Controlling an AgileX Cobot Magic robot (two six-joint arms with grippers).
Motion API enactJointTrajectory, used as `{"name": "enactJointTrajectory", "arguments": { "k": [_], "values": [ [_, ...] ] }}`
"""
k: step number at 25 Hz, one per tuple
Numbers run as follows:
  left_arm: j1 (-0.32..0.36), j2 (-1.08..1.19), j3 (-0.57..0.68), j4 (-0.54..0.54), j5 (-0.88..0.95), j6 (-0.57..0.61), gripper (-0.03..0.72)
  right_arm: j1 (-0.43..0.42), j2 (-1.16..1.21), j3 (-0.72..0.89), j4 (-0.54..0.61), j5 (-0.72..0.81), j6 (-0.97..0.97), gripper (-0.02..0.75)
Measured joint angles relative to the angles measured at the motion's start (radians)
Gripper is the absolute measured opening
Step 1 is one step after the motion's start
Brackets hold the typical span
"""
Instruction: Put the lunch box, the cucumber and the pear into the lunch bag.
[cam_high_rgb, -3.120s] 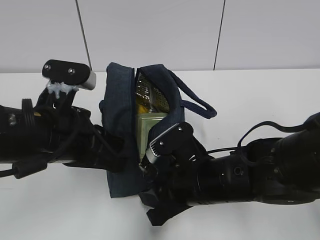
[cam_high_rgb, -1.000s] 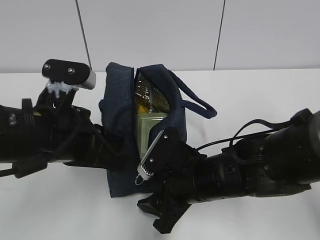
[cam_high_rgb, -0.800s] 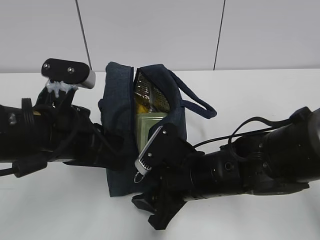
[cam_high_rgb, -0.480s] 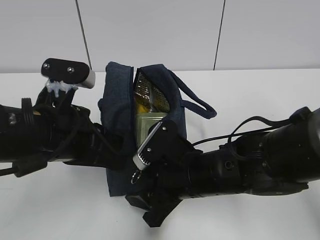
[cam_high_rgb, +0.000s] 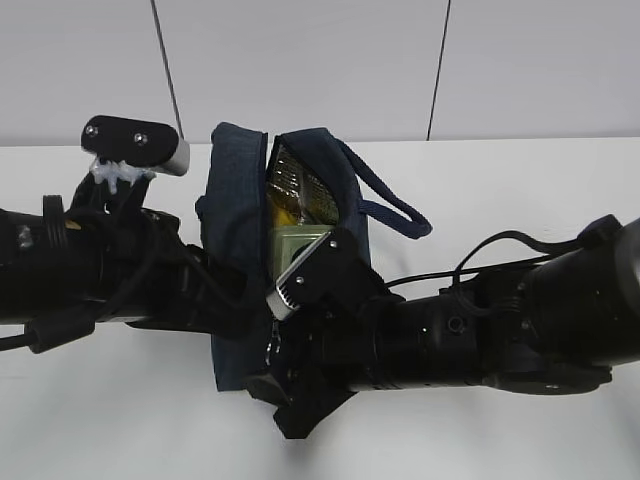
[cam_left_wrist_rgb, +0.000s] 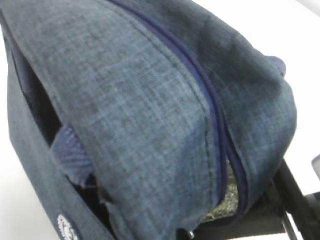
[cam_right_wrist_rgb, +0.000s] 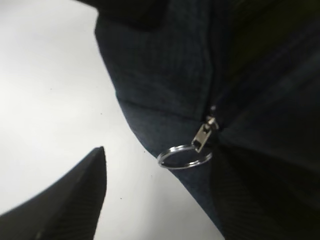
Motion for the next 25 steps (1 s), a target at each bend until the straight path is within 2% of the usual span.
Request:
{"name": "enactJointTrajectory", "arguments": {
  "k": [9, 16, 25],
  "values": [
    [0.000, 0.000, 0.000, 0.000, -0.004, 0.000, 0.003, 0.000, 0.002, 0.000, 0.055, -0.012, 0.000, 0.508],
    [0.000, 0.000, 0.000, 0.000, -0.004, 0.000, 0.003, 0.000, 0.005, 0.000, -0.001, -0.015, 0.000, 0.508],
    [0.000, 0.000, 0.000, 0.000, -0.004, 0.000, 0.003, 0.000, 0.076, -0.002, -0.021, -0.110, 0.000, 0.508]
  ]
}}
